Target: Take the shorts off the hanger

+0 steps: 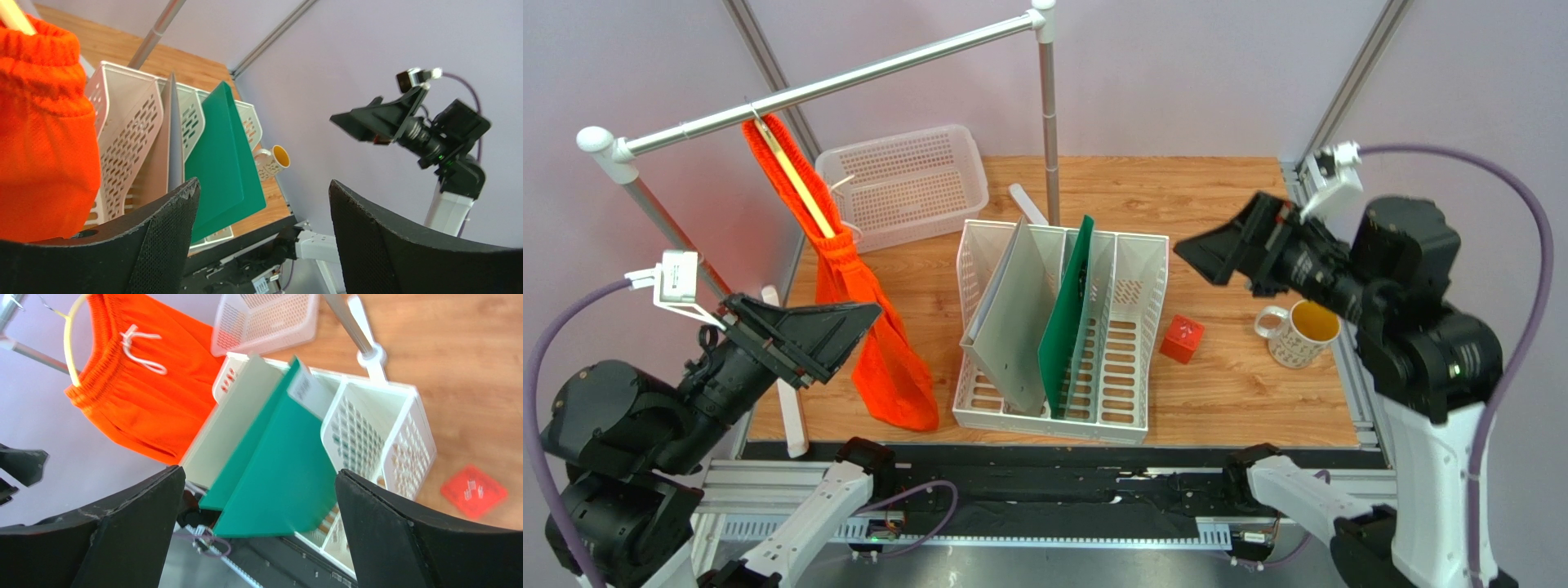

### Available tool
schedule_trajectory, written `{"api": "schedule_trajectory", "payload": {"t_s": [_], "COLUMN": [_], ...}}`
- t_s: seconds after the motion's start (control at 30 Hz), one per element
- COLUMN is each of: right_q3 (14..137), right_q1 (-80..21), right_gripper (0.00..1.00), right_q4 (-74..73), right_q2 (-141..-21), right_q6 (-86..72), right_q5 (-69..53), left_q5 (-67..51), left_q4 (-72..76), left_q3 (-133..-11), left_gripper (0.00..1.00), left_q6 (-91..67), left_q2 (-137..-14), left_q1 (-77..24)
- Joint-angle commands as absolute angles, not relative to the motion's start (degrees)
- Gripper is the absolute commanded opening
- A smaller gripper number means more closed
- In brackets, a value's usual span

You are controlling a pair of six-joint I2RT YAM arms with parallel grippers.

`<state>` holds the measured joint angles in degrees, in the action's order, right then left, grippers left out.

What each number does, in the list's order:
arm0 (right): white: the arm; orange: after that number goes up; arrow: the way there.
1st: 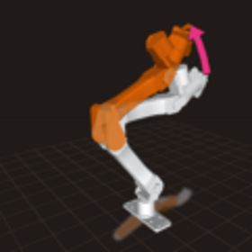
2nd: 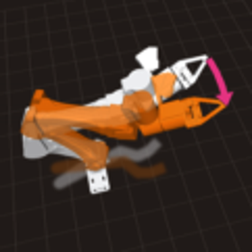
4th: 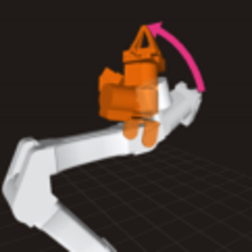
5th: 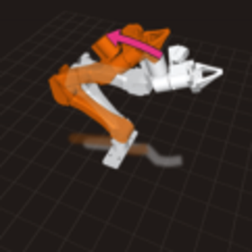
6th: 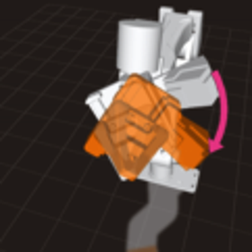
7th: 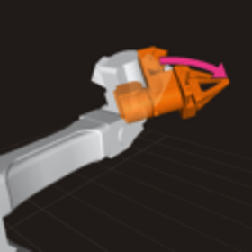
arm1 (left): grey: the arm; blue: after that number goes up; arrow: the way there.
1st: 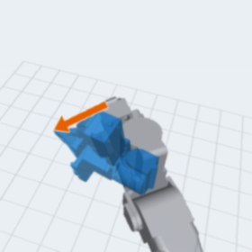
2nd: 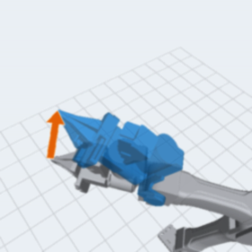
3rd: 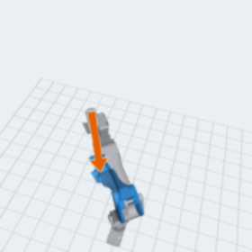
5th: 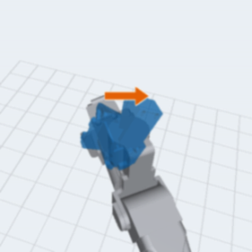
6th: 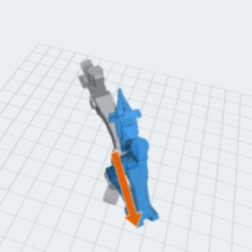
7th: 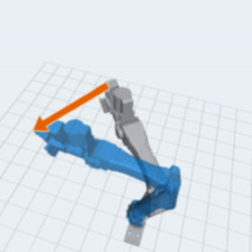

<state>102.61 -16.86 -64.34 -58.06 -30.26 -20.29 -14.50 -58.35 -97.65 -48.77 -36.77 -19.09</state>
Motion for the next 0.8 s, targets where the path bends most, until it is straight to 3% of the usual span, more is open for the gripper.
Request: {"api": "schedule_trajectory", "payload": {"t_s": [0.0, 0.27, 0.4, 0.77], "right_q3": [111.87, 134.7, 136.23, 140.0], "right_q1": [-20.8, -47.35, -59.99, -72.77], "right_gripper": [1.0, 1.0, 1.0, 1.0], "right_q4": [-57.22, -58.62, -54.15, -42.02], "right_q2": [-67.73, -86.99, -91.31, -105.19], "right_q6": [-25.4, -19.17, -14.86, -11.51], "right_q5": [-24.18, -11.61, -6.26, -0.1], "left_q5": [-9.86, -1.85, -0.09, 3.42], "left_q4": [-64.59, -71.19, -74.95, -87.53], "left_q3": [-100.63, -102.83, -103.09, -104.94], "left_gripper": [0.79, 0.8, 0.79, 0.75], "left_q6": [-45.79, -41.31, -40.69, -39.38], "left_q2": [-36.57, -31.38, -29.36, -25.67], "left_q1": [-19.25, -19.16, -19.16, -19.16]}}
